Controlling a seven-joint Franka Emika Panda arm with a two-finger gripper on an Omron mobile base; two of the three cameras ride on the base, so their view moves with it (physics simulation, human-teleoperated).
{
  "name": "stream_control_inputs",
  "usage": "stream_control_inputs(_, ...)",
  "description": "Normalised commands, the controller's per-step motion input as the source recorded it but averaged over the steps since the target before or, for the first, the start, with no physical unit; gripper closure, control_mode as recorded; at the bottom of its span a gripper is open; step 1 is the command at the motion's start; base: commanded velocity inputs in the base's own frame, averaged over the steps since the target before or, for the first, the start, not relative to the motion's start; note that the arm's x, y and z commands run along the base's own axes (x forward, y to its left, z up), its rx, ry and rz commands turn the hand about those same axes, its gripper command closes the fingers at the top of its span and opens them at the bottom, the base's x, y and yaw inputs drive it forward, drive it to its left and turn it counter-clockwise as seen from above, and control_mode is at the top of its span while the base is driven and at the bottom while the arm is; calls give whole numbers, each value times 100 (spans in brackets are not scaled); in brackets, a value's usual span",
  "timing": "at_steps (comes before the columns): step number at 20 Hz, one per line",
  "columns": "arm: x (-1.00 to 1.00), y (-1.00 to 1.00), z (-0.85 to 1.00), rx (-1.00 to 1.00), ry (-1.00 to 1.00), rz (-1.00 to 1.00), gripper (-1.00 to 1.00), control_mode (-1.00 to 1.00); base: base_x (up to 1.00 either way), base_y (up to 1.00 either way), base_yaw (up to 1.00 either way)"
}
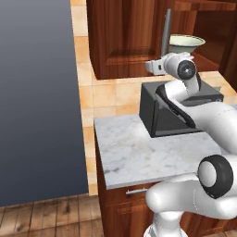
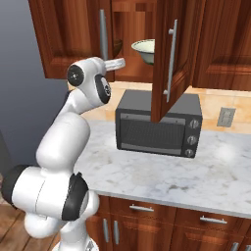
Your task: Open the cabinet. Pick the bowls from the counter and place them in the cabinet. Then close the cabinet.
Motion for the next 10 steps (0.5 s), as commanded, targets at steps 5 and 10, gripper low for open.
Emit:
stream_control_inputs(5, -96, 0, 25, 6, 4, -6, -100, -100, 0, 0, 0)
stream_control_inputs(10, -100, 0, 7, 1, 13, -1, -100, -100, 0, 0, 0)
